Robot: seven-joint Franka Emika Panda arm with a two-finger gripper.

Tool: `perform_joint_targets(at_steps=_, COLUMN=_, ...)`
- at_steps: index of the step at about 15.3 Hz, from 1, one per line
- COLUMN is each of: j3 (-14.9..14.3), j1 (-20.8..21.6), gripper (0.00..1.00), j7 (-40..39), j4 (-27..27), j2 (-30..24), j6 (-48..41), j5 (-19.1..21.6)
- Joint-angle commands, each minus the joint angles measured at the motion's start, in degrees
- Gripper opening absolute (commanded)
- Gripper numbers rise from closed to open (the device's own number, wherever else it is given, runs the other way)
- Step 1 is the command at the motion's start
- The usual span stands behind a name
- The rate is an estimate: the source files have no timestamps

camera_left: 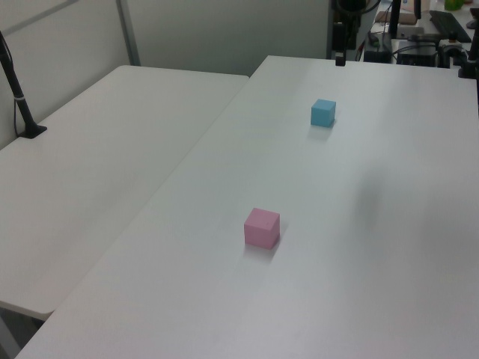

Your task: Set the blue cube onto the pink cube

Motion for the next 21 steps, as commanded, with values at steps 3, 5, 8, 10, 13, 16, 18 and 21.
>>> perform_joint_targets(at_steps=3, j3=0.17, j1=-2.49, gripper=1.00, j7=-0.30, j4=-3.55, j2=-3.87, j6=-0.12, j5=0.44)
perform_joint_targets(at_steps=5, j3=0.17, j1=-2.49, gripper=1.00, j7=-0.21, j4=-3.46, j2=-3.87, j6=-0.13, j5=0.44)
perform_joint_targets(at_steps=8, j3=0.25, j1=-2.41, gripper=1.00, j7=-0.64, j4=-3.46, j2=-3.87, j6=-0.12, j5=0.44)
perform_joint_targets(at_steps=10, j3=0.25, j1=-2.41, gripper=1.00, j7=-0.82, j4=-3.46, j2=-3.78, j6=-0.04, j5=0.44)
perform_joint_targets(at_steps=13, j3=0.26, j1=-2.32, gripper=1.00, j7=-0.91, j4=-3.55, j2=-3.95, j6=-0.91, j5=0.44)
perform_joint_targets(at_steps=16, j3=0.26, j1=-2.32, gripper=1.00, j7=-0.91, j4=-3.55, j2=-3.17, j6=-0.48, j5=0.44)
perform_joint_targets(at_steps=18, j3=0.26, j1=-2.49, gripper=1.00, j7=-0.91, j4=-3.37, j2=-2.20, j6=1.01, j5=0.44)
perform_joint_targets(at_steps=21, j3=0.08, j1=-4.24, gripper=1.00, j7=-0.21, j4=-2.32, j2=0.87, j6=6.53, j5=0.70)
